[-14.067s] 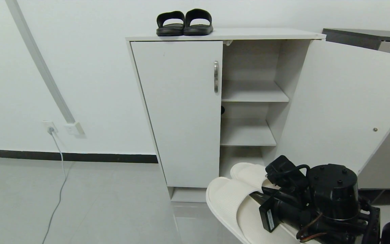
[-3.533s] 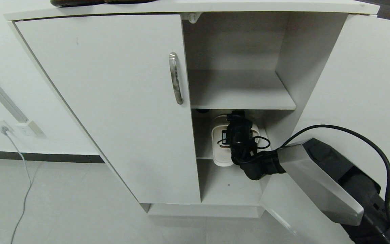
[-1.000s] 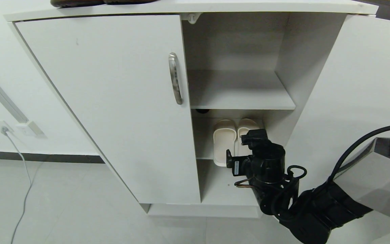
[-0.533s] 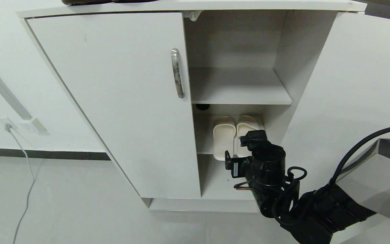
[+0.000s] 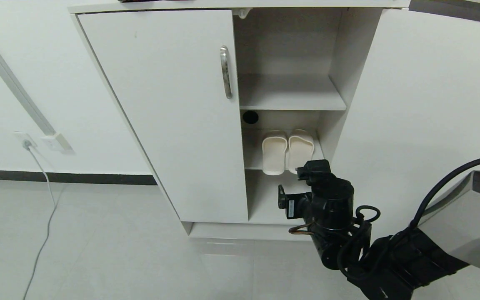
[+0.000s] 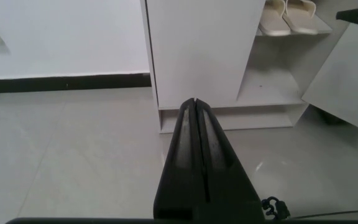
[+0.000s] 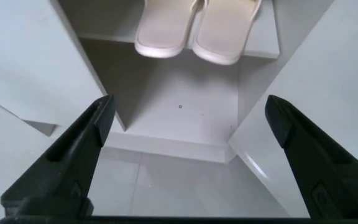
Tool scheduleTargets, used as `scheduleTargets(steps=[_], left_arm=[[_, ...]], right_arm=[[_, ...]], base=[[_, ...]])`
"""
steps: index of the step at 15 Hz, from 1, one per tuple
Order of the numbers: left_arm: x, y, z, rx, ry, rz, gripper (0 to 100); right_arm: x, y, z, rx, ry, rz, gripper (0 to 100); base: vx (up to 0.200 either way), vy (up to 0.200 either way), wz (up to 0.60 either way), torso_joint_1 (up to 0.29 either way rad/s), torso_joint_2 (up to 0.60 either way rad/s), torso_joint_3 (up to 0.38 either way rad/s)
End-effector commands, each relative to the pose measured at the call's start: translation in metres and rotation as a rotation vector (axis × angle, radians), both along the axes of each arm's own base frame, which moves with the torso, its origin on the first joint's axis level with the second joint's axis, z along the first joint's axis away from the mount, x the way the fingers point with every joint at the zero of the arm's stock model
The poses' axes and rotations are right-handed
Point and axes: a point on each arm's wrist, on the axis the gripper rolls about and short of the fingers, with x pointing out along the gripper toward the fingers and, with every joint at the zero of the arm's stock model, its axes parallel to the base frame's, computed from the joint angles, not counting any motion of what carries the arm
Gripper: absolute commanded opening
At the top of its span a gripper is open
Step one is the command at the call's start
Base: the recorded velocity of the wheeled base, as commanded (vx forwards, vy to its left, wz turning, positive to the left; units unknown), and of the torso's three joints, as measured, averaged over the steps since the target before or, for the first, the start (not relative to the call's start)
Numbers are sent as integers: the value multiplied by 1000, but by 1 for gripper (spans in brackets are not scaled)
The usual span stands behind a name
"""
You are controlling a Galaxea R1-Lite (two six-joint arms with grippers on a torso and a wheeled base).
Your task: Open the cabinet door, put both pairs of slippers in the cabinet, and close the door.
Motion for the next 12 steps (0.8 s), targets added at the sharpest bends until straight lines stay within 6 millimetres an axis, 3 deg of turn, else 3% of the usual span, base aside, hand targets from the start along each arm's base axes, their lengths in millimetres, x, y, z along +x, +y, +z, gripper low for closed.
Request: scheduleTargets(steps=[1, 12], left_arm=[[0, 0, 0, 0, 1, 0, 0], [0, 0, 0, -4, 3, 0, 0]], right_arm=[[0, -1, -1, -4, 4, -2, 100], [-3, 0, -2, -11, 7, 5, 100]], base=[[0, 0, 0, 0, 0, 0], [0, 0, 0, 0, 0, 0]])
